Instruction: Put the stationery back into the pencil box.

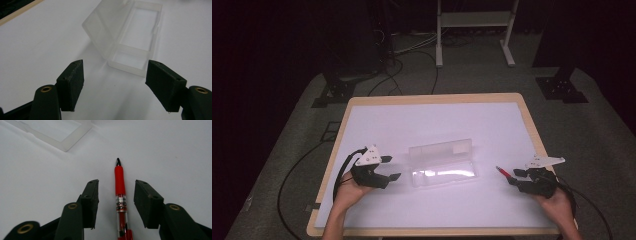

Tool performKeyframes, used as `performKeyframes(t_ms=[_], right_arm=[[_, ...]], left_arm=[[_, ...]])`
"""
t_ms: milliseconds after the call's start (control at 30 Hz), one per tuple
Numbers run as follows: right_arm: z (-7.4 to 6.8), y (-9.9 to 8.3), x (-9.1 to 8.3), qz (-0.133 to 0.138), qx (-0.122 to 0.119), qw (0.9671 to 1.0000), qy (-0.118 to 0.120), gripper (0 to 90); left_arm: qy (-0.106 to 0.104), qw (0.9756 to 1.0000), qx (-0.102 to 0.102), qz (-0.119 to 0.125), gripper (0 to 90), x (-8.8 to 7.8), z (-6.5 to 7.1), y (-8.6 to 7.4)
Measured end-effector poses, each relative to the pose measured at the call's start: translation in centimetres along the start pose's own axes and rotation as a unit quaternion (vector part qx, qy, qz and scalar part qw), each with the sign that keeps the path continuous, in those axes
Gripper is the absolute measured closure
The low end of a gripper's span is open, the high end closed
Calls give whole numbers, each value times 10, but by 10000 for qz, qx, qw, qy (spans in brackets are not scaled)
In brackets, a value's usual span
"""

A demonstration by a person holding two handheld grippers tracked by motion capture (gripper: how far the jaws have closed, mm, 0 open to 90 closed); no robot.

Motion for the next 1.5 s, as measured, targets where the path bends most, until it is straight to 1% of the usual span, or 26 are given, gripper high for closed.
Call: performKeyframes(t_ms=[100,133,233,367,467,600,633,767,833,900,967,1033,1067,1100,1167,1233,1300,1367,1467,1500], right_arm=[[2,0,2,-50,-5,10000,-55,592],[3,-1,2,-77,9,10000,-54,602],[5,-2,3,-157,33,9999,-51,630],[6,-4,4,-213,-41,9997,-81,654],[5,-5,5,-232,-116,9996,-118,687],[3,-8,8,-342,-216,9991,-132,715],[2,-8,8,-322,-191,9992,-139,717],[1,-9,8,-254,-235,9993,-109,778],[1,-9,7,-262,-260,9993,-109,780],[1,-8,7,-304,-276,9991,-76,784],[2,-6,4,-256,-262,9993,-14,784],[3,-3,0,-197,-223,9995,98,784],[3,-1,-1,-185,-249,9995,90,783],[3,2,-3,-164,-271,9994,124,784],[1,7,-5,-126,-320,9993,165,783],[-1,13,-8,-68,-346,9990,263,783],[-3,18,-10,-4,-412,9987,289,783],[-5,24,-13,90,-416,9982,430,784],[-8,33,-16,179,-501,9973,512,783],[-8,36,-17,198,-493,9970,554,784]], left_arm=[[59,10000,-57,38,296,-3,-1,-2],[83,10000,-36,16,292,-4,-3,-2],[145,9998,-129,49,279,-6,-5,-6],[176,9997,-187,46,268,-7,-8,-9],[186,9996,-191,44,259,-7,-8,-10],[226,9995,-217,24,245,-8,-8,-12],[238,9994,-228,54,246,-8,-8,-13],[276,9993,-247,64,237,-10,-8,-13],[285,9992,-255,67,233,-10,-8,-14],[298,9992,-261,72,232,-11,-9,-14],[290,9992,-257,47,234,-10,-9,-15],[295,9992,-271,61,234,-11,-10,-15],[297,9992,-276,59,232,-10,-10,-16],[300,9992,-267,39,232,-11,-10,-16],[325,9990,-309,55,228,-11,-11,-18],[332,9989,-325,67,209,-11,-12,-18],[340,9988,-352,79,209,-12,-12,-20],[388,9984,-389,95,208,-13,-12,-21],[429,9981,-437,109,200,-14,-14,-24],[448,9979,-450,97,198,-14,-14,-25]])
Point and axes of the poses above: each handheld gripper's, and its own axes: x roughly forward along the jaws, y roughly out of its top, z roughly to its right, the point moved 3 cm from there along x, roughly forward along the jaws, and after that the axes turned 14 degrees about -y, right-handed, at the moved point
